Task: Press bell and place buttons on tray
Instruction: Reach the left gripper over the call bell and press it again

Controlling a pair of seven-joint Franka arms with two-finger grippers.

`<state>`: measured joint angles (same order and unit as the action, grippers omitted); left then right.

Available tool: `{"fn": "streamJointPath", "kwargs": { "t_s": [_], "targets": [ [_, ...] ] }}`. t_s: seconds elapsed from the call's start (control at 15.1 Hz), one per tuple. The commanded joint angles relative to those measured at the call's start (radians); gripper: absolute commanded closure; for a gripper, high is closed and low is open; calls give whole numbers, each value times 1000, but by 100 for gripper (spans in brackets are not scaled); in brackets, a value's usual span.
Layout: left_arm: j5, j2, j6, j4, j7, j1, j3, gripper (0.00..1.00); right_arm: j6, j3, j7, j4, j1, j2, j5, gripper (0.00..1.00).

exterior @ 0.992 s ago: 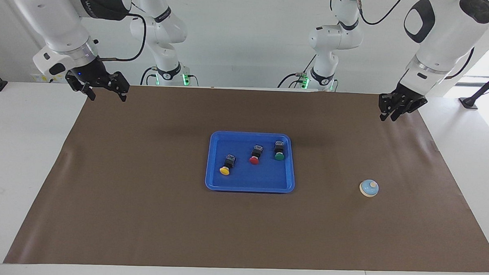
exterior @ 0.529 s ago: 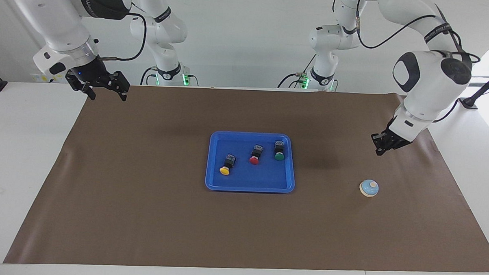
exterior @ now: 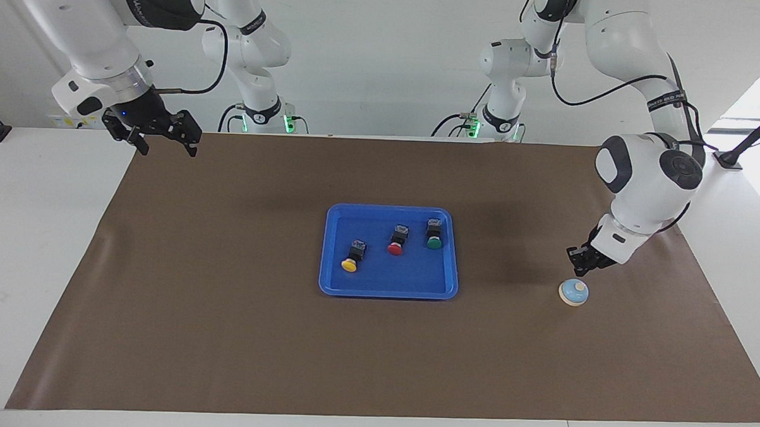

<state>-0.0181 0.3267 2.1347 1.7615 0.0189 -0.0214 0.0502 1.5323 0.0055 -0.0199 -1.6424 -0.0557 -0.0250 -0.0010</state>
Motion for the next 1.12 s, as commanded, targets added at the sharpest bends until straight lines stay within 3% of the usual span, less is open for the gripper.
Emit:
{"fn": "streamJointPath", "kwargs": {
  "t_s": [0.0,1.06],
  "targets": [
    [24,15,44,12,1,-6,-3,100,-4,11,-18,-11,-12,-15,-10,0],
    [72,61,110,16,-7,-19,-4,100,-4,11,-18,-11,-12,-15,-10,0]
  ]
}}
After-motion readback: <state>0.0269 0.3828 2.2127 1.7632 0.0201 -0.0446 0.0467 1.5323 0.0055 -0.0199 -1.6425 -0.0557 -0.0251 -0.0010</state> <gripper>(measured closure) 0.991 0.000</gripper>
